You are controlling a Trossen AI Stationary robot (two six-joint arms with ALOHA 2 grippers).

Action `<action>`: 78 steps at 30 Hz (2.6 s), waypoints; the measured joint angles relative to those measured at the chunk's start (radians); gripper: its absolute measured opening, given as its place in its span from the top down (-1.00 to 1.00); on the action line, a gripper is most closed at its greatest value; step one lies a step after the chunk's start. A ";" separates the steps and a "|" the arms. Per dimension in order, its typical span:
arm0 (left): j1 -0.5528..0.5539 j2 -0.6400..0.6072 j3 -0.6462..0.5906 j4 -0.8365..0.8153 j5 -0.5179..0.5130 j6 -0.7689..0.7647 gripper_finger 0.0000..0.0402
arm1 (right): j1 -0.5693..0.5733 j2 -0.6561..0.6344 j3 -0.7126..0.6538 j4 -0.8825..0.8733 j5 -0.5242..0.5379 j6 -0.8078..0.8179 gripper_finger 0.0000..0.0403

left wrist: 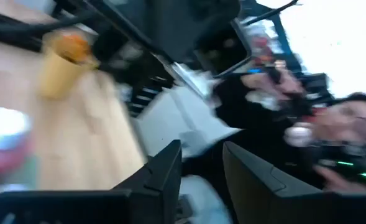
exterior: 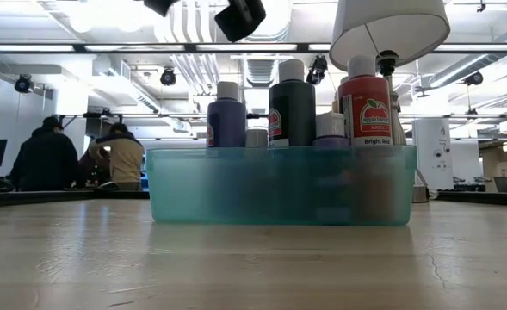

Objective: Pick & Place Paint Supplies
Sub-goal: Put the silver paintbrush into the yellow cup

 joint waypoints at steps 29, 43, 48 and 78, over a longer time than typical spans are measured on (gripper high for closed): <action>-0.113 -0.282 -0.004 -0.429 -1.082 0.660 0.37 | 0.386 -0.483 -0.103 -0.336 -0.536 1.484 0.94; -0.159 -0.327 -0.054 -0.330 -1.227 0.781 0.37 | 0.648 -0.631 -0.371 -0.333 -0.176 1.810 0.94; -0.161 -0.345 -0.055 -0.325 -1.230 0.809 0.37 | 0.700 -0.644 -0.441 -0.334 -0.124 1.903 0.94; -0.161 -0.366 -0.070 -0.354 -1.255 0.769 0.37 | 0.830 -0.623 -0.708 -0.339 0.001 2.281 0.94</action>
